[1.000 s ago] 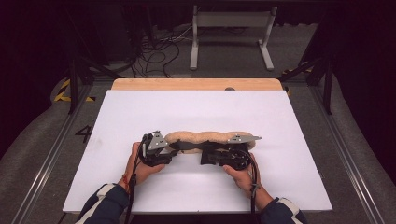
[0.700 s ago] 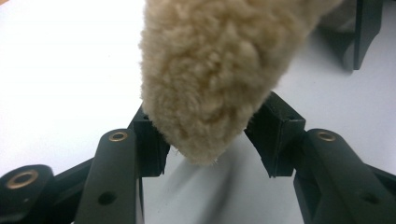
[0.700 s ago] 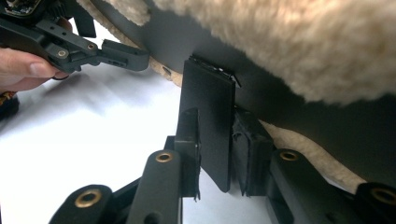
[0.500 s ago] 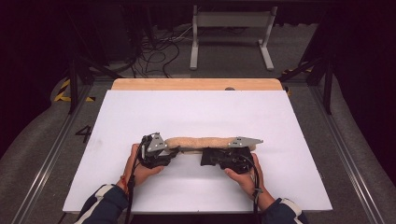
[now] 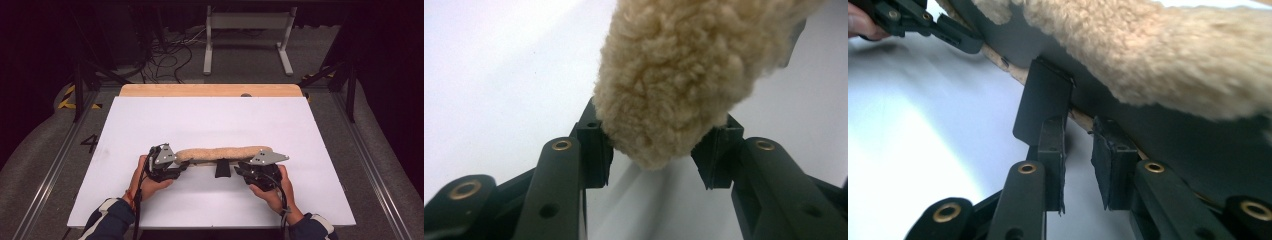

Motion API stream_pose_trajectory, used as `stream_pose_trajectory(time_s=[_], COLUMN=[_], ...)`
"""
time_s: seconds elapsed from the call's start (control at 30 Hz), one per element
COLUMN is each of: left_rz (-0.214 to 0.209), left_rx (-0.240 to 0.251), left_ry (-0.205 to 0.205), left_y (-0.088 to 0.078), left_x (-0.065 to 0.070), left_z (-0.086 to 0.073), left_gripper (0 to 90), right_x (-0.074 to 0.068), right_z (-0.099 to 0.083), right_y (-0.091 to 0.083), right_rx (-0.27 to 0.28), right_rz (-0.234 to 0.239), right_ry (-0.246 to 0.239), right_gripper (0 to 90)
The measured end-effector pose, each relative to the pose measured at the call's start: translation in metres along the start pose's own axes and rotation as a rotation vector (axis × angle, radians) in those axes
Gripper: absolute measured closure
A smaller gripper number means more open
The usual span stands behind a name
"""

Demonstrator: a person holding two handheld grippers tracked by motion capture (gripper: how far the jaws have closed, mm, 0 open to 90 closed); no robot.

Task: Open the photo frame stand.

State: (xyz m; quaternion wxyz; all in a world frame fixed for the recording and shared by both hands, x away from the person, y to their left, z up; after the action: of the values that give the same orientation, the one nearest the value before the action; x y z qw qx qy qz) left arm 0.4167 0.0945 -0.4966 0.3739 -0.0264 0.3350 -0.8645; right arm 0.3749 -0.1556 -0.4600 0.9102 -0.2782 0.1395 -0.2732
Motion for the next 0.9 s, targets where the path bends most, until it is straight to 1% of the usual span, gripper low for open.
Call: stream_pose_trajectory(time_s=[0.13,0.23,0.3,0.43,0.47,0.53,0.57,0.6,0.77,0.8,0.9], left_rz=[-0.005,-0.004,-0.009,-0.013,-0.015,-0.012,-0.010,-0.010,0.011,0.012,0.015], left_rx=[0.000,-0.001,0.001,0.011,0.011,0.016,0.017,0.017,0.023,0.026,0.032], left_ry=[0.000,0.002,-0.004,0.001,0.000,0.002,0.003,0.003,0.011,0.007,0.015], left_y=[-0.001,-0.002,-0.003,-0.005,-0.007,-0.010,-0.011,-0.011,-0.018,-0.020,-0.024], left_x=[-0.001,-0.001,-0.002,-0.004,-0.004,-0.006,-0.007,-0.007,-0.011,-0.011,-0.012], left_z=[0.000,-0.001,-0.001,-0.002,-0.002,-0.002,-0.003,-0.003,-0.004,-0.004,-0.003], left_gripper=[56.8,56.9,56.9,56.9,56.9,56.9,56.7,56.3,55.0,54.6,53.5], right_x=[0.003,0.006,0.007,0.012,0.013,0.015,0.018,0.019,0.022,0.023,0.024], right_z=[-0.005,-0.011,-0.012,-0.018,-0.021,-0.023,-0.025,-0.026,-0.029,-0.029,-0.029], right_y=[-0.009,-0.015,-0.017,-0.026,-0.028,-0.030,-0.032,-0.033,-0.037,-0.038,-0.039], right_rx=[-0.012,-0.019,-0.020,-0.018,-0.015,0.002,0.005,0.004,-0.005,-0.005,-0.007], right_rz=[-0.020,-0.025,-0.031,-0.047,-0.046,-0.027,-0.025,-0.033,-0.055,-0.061,-0.070], right_ry=[-0.014,-0.019,-0.020,-0.007,0.001,0.032,0.047,0.051,0.044,0.042,0.039], right_gripper=[75.6,75.6,75.5,74.9,74.4,73.8,73.8,73.8,74.5,74.6,75.8])
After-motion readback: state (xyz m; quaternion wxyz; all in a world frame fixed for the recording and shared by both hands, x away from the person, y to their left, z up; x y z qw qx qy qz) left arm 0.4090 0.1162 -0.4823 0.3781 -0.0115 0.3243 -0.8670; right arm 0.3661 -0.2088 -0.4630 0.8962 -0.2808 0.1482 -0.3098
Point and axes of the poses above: each handheld gripper's, and its own axes: y roughly forward along the jaws, z roughly out of its top, x roughly to its right, the point moved 7 cm from there along y, roughly forward along the jaws, and after that the axes turned 11 degrees about z, right-handed, at the moved point
